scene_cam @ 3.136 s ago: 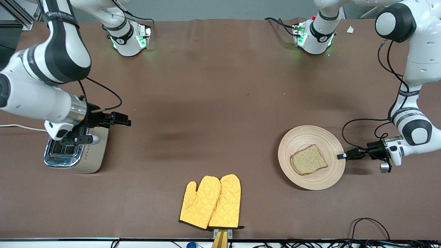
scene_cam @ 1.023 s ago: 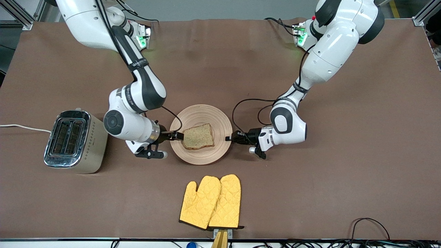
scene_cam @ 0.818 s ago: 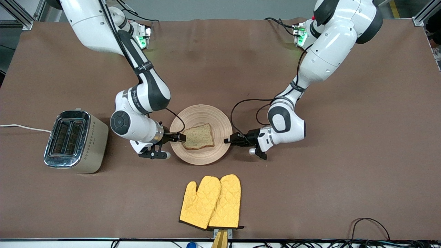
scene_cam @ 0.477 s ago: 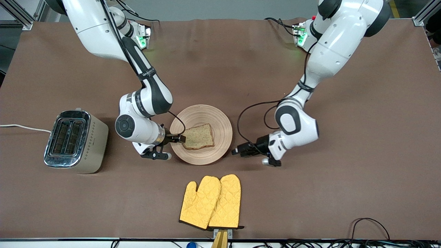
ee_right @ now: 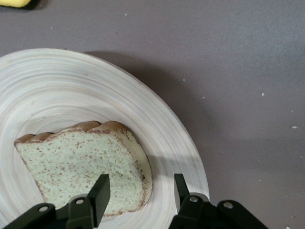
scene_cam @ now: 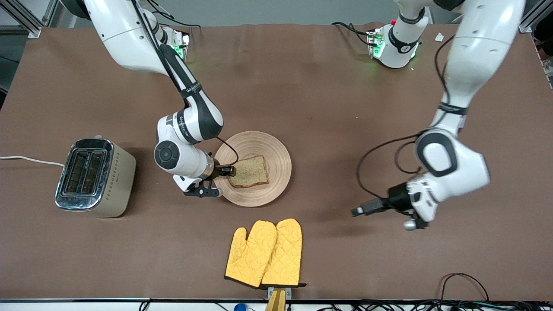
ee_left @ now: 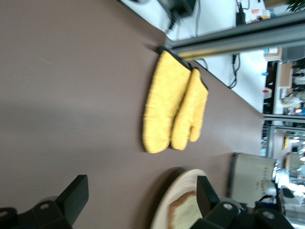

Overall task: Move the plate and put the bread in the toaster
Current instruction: 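Grasp the bread slice with the right gripper while the left gripper withdraws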

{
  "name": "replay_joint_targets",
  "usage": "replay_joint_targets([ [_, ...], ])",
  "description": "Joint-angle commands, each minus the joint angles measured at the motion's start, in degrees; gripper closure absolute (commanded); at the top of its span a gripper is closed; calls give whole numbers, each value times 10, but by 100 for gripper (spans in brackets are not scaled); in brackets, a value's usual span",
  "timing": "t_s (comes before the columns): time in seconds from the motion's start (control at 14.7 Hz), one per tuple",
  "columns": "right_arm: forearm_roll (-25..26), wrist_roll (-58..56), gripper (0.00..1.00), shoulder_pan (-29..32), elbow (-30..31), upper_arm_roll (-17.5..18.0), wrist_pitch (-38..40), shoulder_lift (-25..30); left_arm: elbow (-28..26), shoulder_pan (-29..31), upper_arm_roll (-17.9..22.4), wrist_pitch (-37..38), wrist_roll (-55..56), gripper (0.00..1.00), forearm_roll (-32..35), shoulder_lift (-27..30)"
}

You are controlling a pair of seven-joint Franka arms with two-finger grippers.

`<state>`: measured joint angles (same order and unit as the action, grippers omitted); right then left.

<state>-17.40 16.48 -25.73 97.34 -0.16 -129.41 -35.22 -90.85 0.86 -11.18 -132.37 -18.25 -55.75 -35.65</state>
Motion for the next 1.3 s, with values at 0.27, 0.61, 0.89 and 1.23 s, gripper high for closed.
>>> replay_joint_targets([
  [0.27, 37, 7, 46, -12, 11, -3, -17, 2, -13, 83, -3, 165, 157, 0, 254, 141],
  [0.61, 76, 7, 51, -25, 20, -2, -37, -5, -13, 67, 18, 282, 178, 0, 420, 265],
  [0.89, 77, 7, 51, -27, 26, -2, -52, -5, -15, -10, 85, 349, 175, 0, 533, 341],
  [1.23, 78, 7, 58, -32, 26, -3, -52, -5, 7, -9, 85, 437, 179, 0, 586, 371],
])
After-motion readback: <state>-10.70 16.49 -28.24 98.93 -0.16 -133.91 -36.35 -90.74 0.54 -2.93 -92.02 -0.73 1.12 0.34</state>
